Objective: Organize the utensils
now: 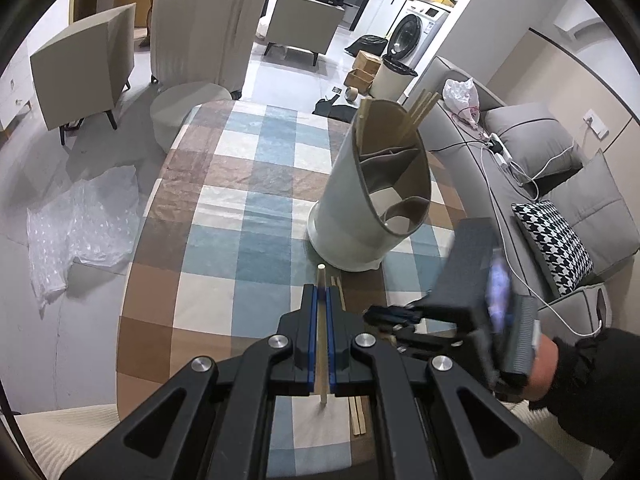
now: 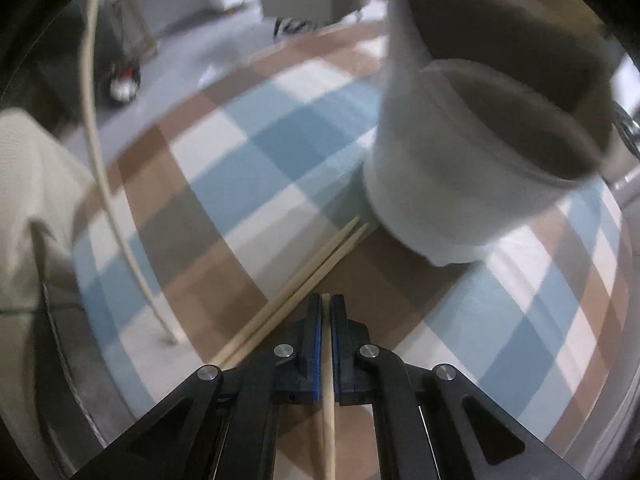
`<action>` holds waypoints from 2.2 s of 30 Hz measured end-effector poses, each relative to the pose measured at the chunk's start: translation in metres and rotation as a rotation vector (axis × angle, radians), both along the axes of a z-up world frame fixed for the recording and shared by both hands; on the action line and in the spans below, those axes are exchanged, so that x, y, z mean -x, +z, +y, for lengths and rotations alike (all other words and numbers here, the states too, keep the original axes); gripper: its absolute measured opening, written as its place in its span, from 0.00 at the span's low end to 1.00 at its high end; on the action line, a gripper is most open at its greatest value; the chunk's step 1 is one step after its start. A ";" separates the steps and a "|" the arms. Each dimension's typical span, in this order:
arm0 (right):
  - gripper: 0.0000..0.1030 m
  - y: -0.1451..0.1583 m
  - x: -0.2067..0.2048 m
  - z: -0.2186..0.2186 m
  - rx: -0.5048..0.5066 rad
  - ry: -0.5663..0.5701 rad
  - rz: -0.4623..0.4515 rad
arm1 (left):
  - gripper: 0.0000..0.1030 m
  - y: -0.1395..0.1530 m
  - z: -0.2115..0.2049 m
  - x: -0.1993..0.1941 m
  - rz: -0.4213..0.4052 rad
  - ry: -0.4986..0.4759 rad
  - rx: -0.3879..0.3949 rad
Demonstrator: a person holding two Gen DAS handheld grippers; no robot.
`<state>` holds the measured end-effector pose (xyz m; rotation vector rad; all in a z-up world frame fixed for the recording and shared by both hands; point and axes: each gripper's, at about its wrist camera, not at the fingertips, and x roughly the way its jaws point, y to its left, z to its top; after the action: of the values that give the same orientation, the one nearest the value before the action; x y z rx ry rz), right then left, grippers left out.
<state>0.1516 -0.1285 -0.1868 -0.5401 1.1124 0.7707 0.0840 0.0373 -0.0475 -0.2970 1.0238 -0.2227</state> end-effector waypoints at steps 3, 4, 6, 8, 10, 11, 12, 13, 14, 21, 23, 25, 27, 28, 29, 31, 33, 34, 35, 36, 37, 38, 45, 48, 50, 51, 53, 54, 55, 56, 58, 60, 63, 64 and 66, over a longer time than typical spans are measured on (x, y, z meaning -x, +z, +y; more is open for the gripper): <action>0.03 0.027 0.007 -0.023 -0.123 -0.085 -0.049 | 0.00 0.006 -0.006 0.004 -0.023 -0.011 -0.022; 0.03 0.035 0.011 -0.029 -0.154 -0.108 -0.066 | 0.00 0.008 -0.008 0.006 -0.027 -0.016 -0.024; 0.03 0.054 0.021 -0.037 -0.226 -0.156 -0.105 | 0.00 0.013 -0.014 0.009 -0.034 -0.026 -0.030; 0.03 0.066 0.032 -0.044 -0.276 -0.196 -0.137 | 0.00 0.017 -0.019 0.012 -0.044 -0.037 -0.041; 0.03 0.074 0.039 -0.049 -0.325 -0.239 -0.150 | 0.00 0.020 -0.023 0.014 -0.047 -0.044 -0.051; 0.03 0.078 0.041 -0.051 -0.345 -0.256 -0.159 | 0.00 0.023 -0.026 0.015 -0.051 -0.048 -0.060; 0.03 0.082 0.044 -0.054 -0.365 -0.272 -0.170 | 0.00 0.024 -0.028 0.015 -0.055 -0.051 -0.065; 0.03 0.085 0.048 -0.057 -0.378 -0.287 -0.180 | 0.00 0.026 -0.030 0.016 -0.058 -0.055 -0.068; 0.03 0.088 0.051 -0.055 -0.389 -0.299 -0.187 | 0.00 0.028 -0.032 0.017 -0.061 -0.060 -0.075; 0.03 0.116 0.060 -0.067 -0.472 -0.379 -0.271 | 0.00 0.042 -0.042 0.020 -0.073 -0.068 -0.103; 0.03 0.124 0.062 -0.070 -0.496 -0.387 -0.293 | 0.00 0.048 -0.044 0.020 -0.081 -0.072 -0.106; 0.03 0.128 0.062 -0.073 -0.516 -0.392 -0.307 | 0.00 0.053 -0.045 0.020 -0.081 -0.073 -0.100; 0.03 0.132 0.062 -0.077 -0.538 -0.404 -0.317 | 0.00 0.059 -0.044 0.018 -0.082 -0.068 -0.094; 0.03 0.134 0.061 -0.079 -0.549 -0.408 -0.318 | 0.00 0.063 -0.044 0.017 -0.080 -0.065 -0.086; 0.03 0.139 0.061 -0.081 -0.560 -0.417 -0.328 | 0.00 0.065 -0.044 0.016 -0.081 -0.064 -0.083; 0.03 0.152 0.058 -0.085 -0.591 -0.423 -0.349 | 0.00 0.076 -0.044 0.014 -0.093 -0.064 -0.081; 0.03 0.172 0.054 -0.087 -0.617 -0.420 -0.384 | 0.00 0.088 -0.044 0.010 -0.110 -0.065 -0.070; 0.03 0.180 0.051 -0.087 -0.626 -0.416 -0.399 | 0.00 0.095 -0.044 0.007 -0.118 -0.067 -0.060; 0.03 0.194 0.046 -0.087 -0.639 -0.409 -0.423 | 0.00 0.100 -0.045 0.004 -0.125 -0.066 -0.054; 0.03 0.205 0.042 -0.086 -0.648 -0.403 -0.442 | 0.00 0.105 -0.045 0.001 -0.130 -0.066 -0.050; 0.03 0.213 0.038 -0.086 -0.655 -0.398 -0.457 | 0.00 0.111 -0.045 -0.004 -0.135 -0.066 -0.038; 0.03 0.223 0.033 -0.084 -0.665 -0.392 -0.478 | 0.00 0.118 -0.044 -0.011 -0.140 -0.067 -0.015; 0.03 0.279 -0.010 -0.069 -0.724 -0.379 -0.559 | 0.00 0.157 -0.031 -0.050 -0.205 -0.037 0.040; 0.03 0.293 -0.029 -0.059 -0.732 -0.368 -0.588 | 0.00 0.164 -0.025 -0.066 -0.229 -0.023 0.030; 0.03 0.298 -0.044 -0.051 -0.739 -0.365 -0.595 | 0.00 0.164 -0.023 -0.078 -0.239 -0.012 -0.013; 0.03 0.298 -0.048 -0.049 -0.739 -0.363 -0.594 | 0.00 0.164 -0.021 -0.081 -0.243 -0.013 -0.017; 0.03 0.297 -0.062 -0.040 -0.734 -0.359 -0.597 | 0.00 0.161 -0.019 -0.088 -0.241 -0.012 -0.027; 0.03 0.296 -0.065 -0.036 -0.731 -0.357 -0.597 | 0.00 0.157 -0.018 -0.093 -0.243 -0.013 -0.030; 0.03 0.293 -0.071 -0.032 -0.727 -0.356 -0.598 | 0.00 0.156 -0.017 -0.095 -0.245 -0.013 -0.039; 0.03 0.288 -0.073 -0.030 -0.724 -0.358 -0.599 | 0.00 0.151 -0.017 -0.101 -0.242 -0.014 -0.053; 0.03 0.280 -0.082 -0.026 -0.720 -0.366 -0.595 | 0.00 0.140 -0.017 -0.110 -0.224 -0.016 -0.049; 0.03 0.269 -0.090 -0.022 -0.713 -0.376 -0.577 | 0.00 0.131 -0.017 -0.116 -0.212 -0.019 -0.054; 0.03 0.252 -0.101 -0.021 -0.705 -0.389 -0.554 | 0.00 0.120 -0.018 -0.121 -0.203 -0.030 -0.061; 0.03 0.246 -0.103 -0.021 -0.698 -0.393 -0.551 | 0.00 0.114 -0.019 -0.123 -0.188 -0.034 -0.063; 0.03 0.236 -0.108 -0.020 -0.693 -0.399 -0.535 | 0.00 0.107 -0.020 -0.126 -0.169 -0.038 -0.059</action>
<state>0.2597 -0.1486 0.0494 0.0756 0.3848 0.5608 0.2098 0.0176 0.0599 -0.2016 0.8680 -0.2474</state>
